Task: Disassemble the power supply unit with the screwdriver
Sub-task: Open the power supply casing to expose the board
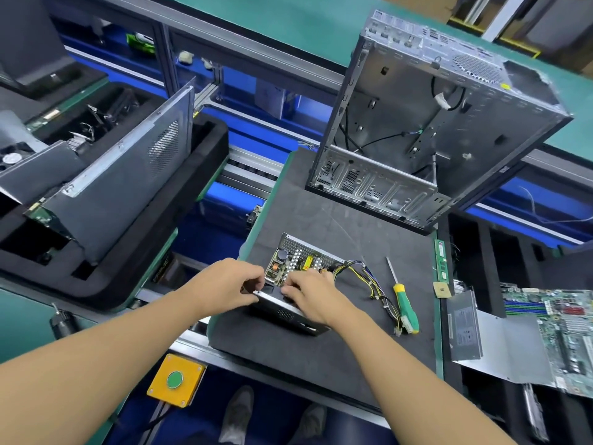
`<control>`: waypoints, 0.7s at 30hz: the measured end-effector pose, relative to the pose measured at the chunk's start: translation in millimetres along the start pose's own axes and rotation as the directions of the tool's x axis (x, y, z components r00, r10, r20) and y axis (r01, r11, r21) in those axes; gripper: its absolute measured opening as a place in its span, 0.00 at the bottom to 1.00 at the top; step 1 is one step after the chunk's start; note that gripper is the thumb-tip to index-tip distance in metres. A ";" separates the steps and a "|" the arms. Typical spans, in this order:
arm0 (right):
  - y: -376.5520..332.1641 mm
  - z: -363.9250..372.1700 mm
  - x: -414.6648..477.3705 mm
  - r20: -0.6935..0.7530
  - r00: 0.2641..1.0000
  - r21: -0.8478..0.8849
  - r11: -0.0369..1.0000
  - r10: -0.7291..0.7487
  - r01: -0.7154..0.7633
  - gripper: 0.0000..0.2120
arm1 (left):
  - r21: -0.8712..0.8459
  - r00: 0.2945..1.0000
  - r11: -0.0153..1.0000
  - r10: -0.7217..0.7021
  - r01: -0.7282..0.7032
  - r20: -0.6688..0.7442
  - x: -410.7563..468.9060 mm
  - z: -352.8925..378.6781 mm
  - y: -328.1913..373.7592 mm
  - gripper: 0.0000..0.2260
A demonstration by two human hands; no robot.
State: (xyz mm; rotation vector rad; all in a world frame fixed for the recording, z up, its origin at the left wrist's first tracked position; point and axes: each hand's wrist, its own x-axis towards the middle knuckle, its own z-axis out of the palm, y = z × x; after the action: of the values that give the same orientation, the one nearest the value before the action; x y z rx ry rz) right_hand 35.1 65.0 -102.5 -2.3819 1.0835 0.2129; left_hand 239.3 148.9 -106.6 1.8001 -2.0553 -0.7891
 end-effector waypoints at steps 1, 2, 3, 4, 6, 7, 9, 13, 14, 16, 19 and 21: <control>-0.8 2.6 -0.8 0.006 1.000 0.006 1.000 0.013 -0.013 0.12 | -0.002 1.000 1.000 0.001 -0.001 -0.005 -1.6 1.2 1.0 0.09; -1.8 5.0 -1.8 0.005 1.000 0.014 1.000 0.025 -0.025 0.13 | -0.012 1.000 1.000 -0.002 0.002 -0.006 -2.6 1.8 1.6 0.09; -2.9 7.6 -3.3 0.000 0.999 0.027 0.999 0.038 -0.038 0.13 | -0.030 1.000 1.000 -0.008 0.008 -0.004 -3.3 1.7 1.6 0.09; -4.4 9.9 -4.8 -0.007 0.999 0.041 0.998 0.049 -0.049 0.12 | -0.052 1.000 0.999 -0.014 0.014 -0.003 -3.7 1.4 1.3 0.08; -6.9 13.2 -6.8 -0.019 0.996 0.080 0.993 0.088 -0.086 0.11 | -0.073 1.000 0.997 -0.008 0.008 -0.006 -3.2 0.4 1.1 0.08; -7.6 13.9 -7.2 -0.027 0.992 0.112 0.986 0.124 -0.120 0.11 | -0.080 1.000 0.997 0.001 -0.002 -0.006 -2.4 0.3 1.4 0.08; -7.0 13.0 -7.0 -0.058 0.981 0.169 0.970 0.185 -0.173 0.11 | -0.111 1.000 0.994 0.013 -0.014 -0.009 -0.4 -0.6 2.1 0.09; -4.1 12.0 -14.2 -0.103 0.984 0.227 0.967 0.143 -0.117 0.12 | -0.182 1.000 0.983 0.024 -0.025 -0.008 1.9 -3.5 1.0 0.11; -2.7 11.8 -15.5 -0.123 0.985 0.233 0.969 0.119 -0.088 0.13 | -0.209 1.000 0.978 0.011 -0.013 -0.012 1.6 -2.7 0.4 0.11; 0.1 8.1 -16.3 -0.175 0.980 0.255 0.966 0.090 -0.043 0.13 | -0.289 0.996 0.956 -0.069 0.052 -0.049 0.4 1.0 -1.0 0.13; 5.4 -8.3 -17.1 -0.244 0.962 0.435 0.900 0.126 -0.008 0.12 | -0.439 0.972 0.884 -0.218 0.159 -0.085 5.2 2.3 -1.3 0.19; 11.0 -23.3 -20.4 -0.253 0.952 0.539 0.842 0.175 -0.011 0.12 | -0.474 0.975 0.867 -0.211 0.155 -0.068 14.5 -3.3 2.4 0.21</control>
State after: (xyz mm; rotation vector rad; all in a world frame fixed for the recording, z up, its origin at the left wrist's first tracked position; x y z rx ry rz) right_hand 11.8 60.5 -79.8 -1.8865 1.2039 -0.3835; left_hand 236.7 134.2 -104.4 1.7224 -1.4669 -1.0927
